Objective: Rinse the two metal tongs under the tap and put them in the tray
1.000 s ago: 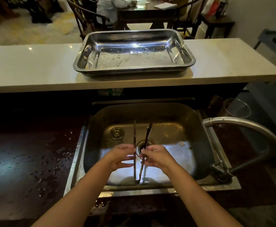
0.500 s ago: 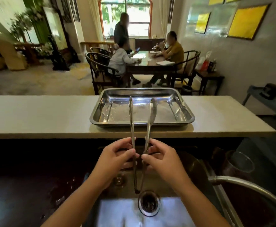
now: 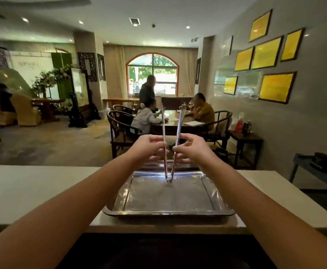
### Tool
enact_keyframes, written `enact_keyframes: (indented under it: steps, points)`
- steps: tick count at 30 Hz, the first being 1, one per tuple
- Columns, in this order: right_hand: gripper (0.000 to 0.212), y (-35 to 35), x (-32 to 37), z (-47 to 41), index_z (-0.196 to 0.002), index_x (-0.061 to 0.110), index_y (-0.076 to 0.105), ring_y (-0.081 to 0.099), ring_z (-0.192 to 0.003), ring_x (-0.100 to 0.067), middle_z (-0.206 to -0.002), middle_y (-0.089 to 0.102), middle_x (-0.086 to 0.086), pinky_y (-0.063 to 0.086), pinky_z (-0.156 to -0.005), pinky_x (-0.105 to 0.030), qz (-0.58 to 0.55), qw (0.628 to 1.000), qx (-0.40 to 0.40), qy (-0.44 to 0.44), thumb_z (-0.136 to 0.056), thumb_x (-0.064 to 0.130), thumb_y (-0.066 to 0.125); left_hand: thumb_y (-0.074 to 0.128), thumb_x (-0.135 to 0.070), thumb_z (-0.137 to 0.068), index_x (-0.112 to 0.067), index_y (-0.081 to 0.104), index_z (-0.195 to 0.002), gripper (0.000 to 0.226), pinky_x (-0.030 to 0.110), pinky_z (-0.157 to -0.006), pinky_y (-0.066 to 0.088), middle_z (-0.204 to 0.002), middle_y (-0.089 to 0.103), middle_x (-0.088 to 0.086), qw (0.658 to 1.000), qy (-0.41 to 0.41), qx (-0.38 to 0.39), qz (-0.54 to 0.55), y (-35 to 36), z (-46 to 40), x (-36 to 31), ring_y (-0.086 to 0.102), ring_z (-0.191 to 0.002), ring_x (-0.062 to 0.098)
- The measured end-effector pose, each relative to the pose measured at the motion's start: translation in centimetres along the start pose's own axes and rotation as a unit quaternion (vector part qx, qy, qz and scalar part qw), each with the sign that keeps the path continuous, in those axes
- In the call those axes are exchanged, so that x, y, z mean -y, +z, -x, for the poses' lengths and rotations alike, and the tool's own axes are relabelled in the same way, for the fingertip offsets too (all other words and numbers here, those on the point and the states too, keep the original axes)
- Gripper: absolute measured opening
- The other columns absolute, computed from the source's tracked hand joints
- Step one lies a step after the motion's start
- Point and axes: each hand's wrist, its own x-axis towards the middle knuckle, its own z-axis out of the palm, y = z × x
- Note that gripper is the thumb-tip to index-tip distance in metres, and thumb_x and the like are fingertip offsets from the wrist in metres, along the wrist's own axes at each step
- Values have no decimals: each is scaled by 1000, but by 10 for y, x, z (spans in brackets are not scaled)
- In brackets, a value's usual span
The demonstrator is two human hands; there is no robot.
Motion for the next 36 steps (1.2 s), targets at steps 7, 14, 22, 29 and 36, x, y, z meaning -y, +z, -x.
enact_keyframes:
  steps: [7, 14, 22, 29, 36]
  points:
    - [46, 14, -71, -50, -126, 10, 51, 61, -74, -19, -99, 65, -13, 51, -52, -24, -7, 990, 30, 141, -83, -3, 60, 54, -4, -88, -2, 64, -98, 14, 21, -57, 57, -88, 66, 9, 994, -109, 10, -29, 10, -44, 74, 64, -74, 13]
    - [39, 34, -137, -62, -121, 10, 51, 53, -56, -11, -86, 60, -8, 47, -45, -22, 43, 968, 45, 244, -84, -1, 60, 55, -3, -87, -2, 62, -76, 13, 24, -57, 54, -84, 60, 14, 975, -211, 0, -75, 16, -59, 139, 58, -71, 19]
    - [45, 39, -156, -64, -124, 5, 48, 47, -58, -15, -91, 53, -12, 46, -32, -19, 81, 953, 43, 288, -82, -6, 60, 57, -2, -86, 1, 62, -89, 6, 19, -42, 52, -85, 58, 16, 966, -237, -8, -103, 24, -64, 156, 57, -59, 16]
    - [44, 38, -157, -62, -122, 7, 45, 61, -76, -22, -104, 58, -16, 58, -54, -26, 78, 950, 33, 302, -82, -4, 61, 60, -3, -84, 6, 63, -93, 13, 18, -44, 54, -77, 61, 11, 961, -228, -28, -152, 23, -64, 158, 60, -60, 14]
    - [32, 42, -159, -63, -107, 10, 49, 66, -89, -25, -83, 54, -7, 60, -79, -37, 121, 948, 19, 292, -81, 2, 66, 62, -10, -84, -3, 65, -89, 9, 19, -59, 55, -76, 64, 5, 956, -212, -14, -204, 21, -64, 162, 62, -64, 10]
